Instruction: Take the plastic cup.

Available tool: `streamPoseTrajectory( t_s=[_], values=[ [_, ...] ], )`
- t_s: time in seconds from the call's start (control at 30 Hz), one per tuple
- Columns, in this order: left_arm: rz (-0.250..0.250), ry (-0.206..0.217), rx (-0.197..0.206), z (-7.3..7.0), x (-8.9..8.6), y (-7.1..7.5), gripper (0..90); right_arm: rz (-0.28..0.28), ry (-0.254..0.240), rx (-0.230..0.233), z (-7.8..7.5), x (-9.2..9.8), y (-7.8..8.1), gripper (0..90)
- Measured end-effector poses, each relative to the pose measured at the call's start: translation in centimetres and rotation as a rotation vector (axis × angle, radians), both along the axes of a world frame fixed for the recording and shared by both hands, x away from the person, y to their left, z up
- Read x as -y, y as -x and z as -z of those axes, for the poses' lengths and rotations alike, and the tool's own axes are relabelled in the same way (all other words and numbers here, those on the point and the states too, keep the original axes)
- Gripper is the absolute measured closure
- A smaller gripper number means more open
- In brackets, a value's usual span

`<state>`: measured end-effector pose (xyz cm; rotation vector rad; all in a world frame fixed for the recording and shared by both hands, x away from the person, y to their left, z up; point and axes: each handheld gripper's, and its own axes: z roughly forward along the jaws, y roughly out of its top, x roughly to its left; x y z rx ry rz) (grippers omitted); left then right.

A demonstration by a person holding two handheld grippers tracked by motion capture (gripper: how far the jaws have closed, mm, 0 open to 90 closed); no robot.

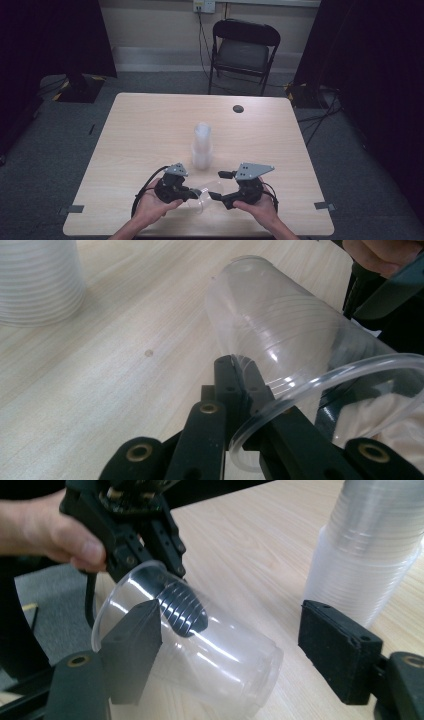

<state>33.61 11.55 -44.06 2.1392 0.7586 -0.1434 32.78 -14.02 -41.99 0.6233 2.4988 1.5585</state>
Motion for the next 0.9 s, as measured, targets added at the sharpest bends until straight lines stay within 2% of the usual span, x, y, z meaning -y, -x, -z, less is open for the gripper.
streamPoseTrajectory(
  t_s=[0.17,0.27,0.5,0.6,0.63,0.67,0.77,0.8,0.83,0.87,0.9],
  values=[
    [0.006,-0.017,-0.027,-0.4,0.0,-0.5,90.0,-0.032,0.045,0.026,0.3,-0.2,0.5,23.3],
    [0.014,-0.042,-0.05,-0.4,0.2,-0.7,90.0,-0.006,0.077,0.031,0.6,-0.4,0.5,14.1],
    [0.018,-0.077,-0.089,-0.2,0.5,-1.5,90.0,-0.037,0.135,0.059,1.0,-1.0,0.8,14.9],
    [0.006,-0.065,-0.112,-0.2,0.4,-1.8,90.0,-0.052,0.159,0.082,1.2,-1.2,1.0,15.0],
    [0.019,-0.059,-0.125,-0.1,0.3,-2.0,89.9,-0.057,0.166,0.09,1.2,-1.3,1.1,15.2],
    [0.019,-0.081,-0.127,-0.1,0.3,-2.0,90.0,-0.06,0.175,0.094,1.3,-1.4,1.1,15.2],
    [0.012,-0.051,-0.153,-0.1,0.3,-2.4,89.9,-0.068,0.203,0.112,1.6,-1.8,1.4,14.4],
    [0.01,-0.074,-0.146,-0.4,0.3,-2.5,89.9,-0.073,0.207,0.117,1.7,-1.9,1.4,14.2],
    [0.023,-0.063,-0.15,-0.4,0.3,-2.6,89.9,-0.068,0.21,0.132,1.7,-2.0,1.5,13.9],
    [0.021,-0.075,-0.148,-0.6,0.3,-2.7,89.9,-0.066,0.216,0.145,1.7,-2.1,1.5,13.8],
    [0.031,-0.073,-0.166,-0.6,0.3,-2.8,89.9,-0.068,0.22,0.153,1.7,-2.2,1.6,13.9]
  ],
)
